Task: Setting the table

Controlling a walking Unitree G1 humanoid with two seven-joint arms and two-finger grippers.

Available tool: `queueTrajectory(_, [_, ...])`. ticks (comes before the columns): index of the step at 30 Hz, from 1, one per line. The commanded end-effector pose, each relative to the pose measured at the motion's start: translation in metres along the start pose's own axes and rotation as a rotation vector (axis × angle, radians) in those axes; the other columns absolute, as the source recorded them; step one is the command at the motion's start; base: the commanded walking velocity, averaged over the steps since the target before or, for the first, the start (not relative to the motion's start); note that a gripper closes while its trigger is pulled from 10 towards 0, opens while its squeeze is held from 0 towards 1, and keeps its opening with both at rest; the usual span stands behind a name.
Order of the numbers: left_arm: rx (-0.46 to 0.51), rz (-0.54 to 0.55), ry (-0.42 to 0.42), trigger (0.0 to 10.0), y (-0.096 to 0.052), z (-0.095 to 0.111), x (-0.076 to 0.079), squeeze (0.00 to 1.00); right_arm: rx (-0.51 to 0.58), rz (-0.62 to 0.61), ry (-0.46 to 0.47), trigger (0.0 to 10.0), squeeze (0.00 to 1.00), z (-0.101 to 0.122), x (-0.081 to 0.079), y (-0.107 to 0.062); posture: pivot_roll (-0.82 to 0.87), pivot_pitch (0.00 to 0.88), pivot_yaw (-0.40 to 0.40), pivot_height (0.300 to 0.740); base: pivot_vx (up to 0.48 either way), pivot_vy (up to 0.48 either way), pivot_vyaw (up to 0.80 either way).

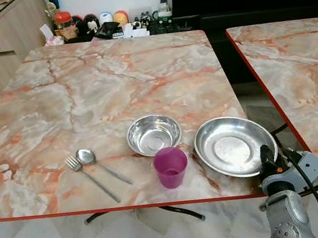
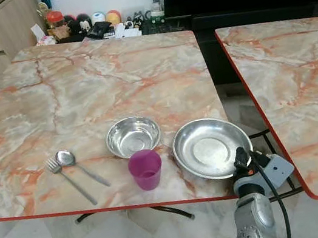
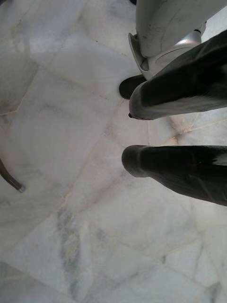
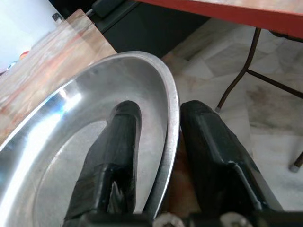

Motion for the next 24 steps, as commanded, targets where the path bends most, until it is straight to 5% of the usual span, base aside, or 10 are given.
queueTrajectory(1, [-0.025, -0.009, 0.008, 10.0, -0.003, -0.008, 0.002, 0.0, -0.006, -0.004, -0.001, 10.0, 0.0, 0.0, 0.001, -0.003, 0.04, 0.131, -0.028, 0.74, 0.0, 0.0, 0.0])
queueTrajectory(3, [-0.024, -0.009, 0.008, 10.0, -0.003, -0.008, 0.002, 0.0, -0.001, 0.006, 0.018, 10.0, 0.03, 0.002, -0.002, -0.005, 0.04, 0.132, -0.027, 0.74, 0.0, 0.0, 0.0])
queueTrajectory(4, [-0.024, -0.008, 0.008, 10.0, -0.003, -0.008, 0.001, 0.0, 0.002, 0.008, 0.022, 10.0, 1.0, 0.003, -0.003, -0.006, 0.04, 0.132, -0.028, 0.74, 0.0, 0.0, 0.0])
queueTrajectory(8, [-0.021, -0.01, 0.011, 10.0, -0.002, -0.007, 0.001, 0.0, 0.008, -0.014, 0.028, 10.0, 0.97, 0.008, 0.0, -0.011, 0.04, 0.134, -0.027, 0.74, 0.0, 0.0, 0.0])
queueTrajectory(9, [-0.021, -0.01, 0.011, 10.0, -0.002, -0.007, 0.001, 0.0, 0.014, -0.017, 0.024, 10.0, 0.0, 0.01, 0.0, -0.012, 0.04, 0.134, -0.027, 0.74, 0.0, 0.0, 0.0])
queueTrajectory(21, [-0.018, -0.008, 0.03, 10.0, -0.002, -0.005, 0.0, 0.0, 0.023, -0.014, 0.036, 10.0, 0.0, 0.035, -0.006, -0.008, 0.04, 0.138, -0.026, 0.74, 0.0, 0.0, 0.0])
queueTrajectory(22, [-0.018, -0.008, 0.028, 10.0, -0.002, -0.005, 0.0, 0.0, 0.023, -0.003, 0.031, 10.0, 0.93, 0.038, -0.007, -0.008, 0.04, 0.138, -0.025, 0.74, 0.0, 0.0, 0.0])
queueTrajectory(24, [-0.018, -0.007, 0.027, 10.0, -0.002, -0.005, 0.0, 0.0, 0.008, -0.004, 0.026, 10.0, 1.0, 0.042, -0.005, -0.008, 0.03, 0.139, -0.022, 0.74, 0.0, 0.0, 0.0])
Point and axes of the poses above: a point about 5 cm out from each wrist's last joint towards the gripper, its own y axis pointing out of the wrist towards the gripper, its own z axis along the axis of the wrist's last joint, x = y × z, the point moved 3 cm from there along y, pointing out of the wrist towards the gripper, and after that the axes turned 8 degrees about y, right-handed, at the moved point
